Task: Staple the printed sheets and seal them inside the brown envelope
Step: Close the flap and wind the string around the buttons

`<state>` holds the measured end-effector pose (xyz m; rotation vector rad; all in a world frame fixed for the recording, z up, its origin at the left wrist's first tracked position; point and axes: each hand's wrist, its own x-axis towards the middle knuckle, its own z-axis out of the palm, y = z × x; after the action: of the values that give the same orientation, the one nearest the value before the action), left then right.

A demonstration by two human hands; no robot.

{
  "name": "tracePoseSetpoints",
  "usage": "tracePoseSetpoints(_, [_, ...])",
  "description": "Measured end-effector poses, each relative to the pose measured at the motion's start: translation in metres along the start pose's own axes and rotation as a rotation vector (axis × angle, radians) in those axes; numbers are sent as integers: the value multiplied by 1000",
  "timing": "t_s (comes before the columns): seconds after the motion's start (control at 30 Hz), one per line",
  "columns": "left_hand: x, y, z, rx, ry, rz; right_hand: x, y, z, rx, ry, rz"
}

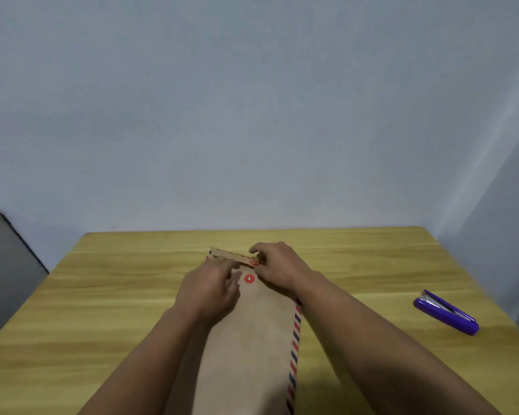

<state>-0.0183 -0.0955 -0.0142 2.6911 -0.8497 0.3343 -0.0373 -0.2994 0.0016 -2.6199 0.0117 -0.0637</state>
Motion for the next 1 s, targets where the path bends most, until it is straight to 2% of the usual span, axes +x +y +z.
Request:
tracePoseSetpoints(0.07, [5,-5,5,60,64,35,-6,9,7,9,13,-28])
tracePoseSetpoints(0.23, [22,-15,25,106,-284,70,-20,24,11,-126,64,-119])
tracePoseSetpoints(0.3, [16,-14,35,96,-357,59,-22,27,4,-179,49,-117])
tracePoseSetpoints(0.47, [-6,-5,45,79,-273,-21,-10,27,-15,-175,-75,-20])
tracePoseSetpoints(0.57, [-16,-1,46,67,-237,-40,4,22,-18,-262,-186,-39])
tracePoseSetpoints(0.67, [-22,0,45,58,-220,-55,14,12,-20,-391,-240,-99])
tracePoseSetpoints(0.83, [-24,1,47,70,-204,-73,26,-3,-21,-677,-234,-228])
tracePoseSetpoints(1.0, [-27,0,50,28,-130,-95,31,-11,-20,-879,-294,-374])
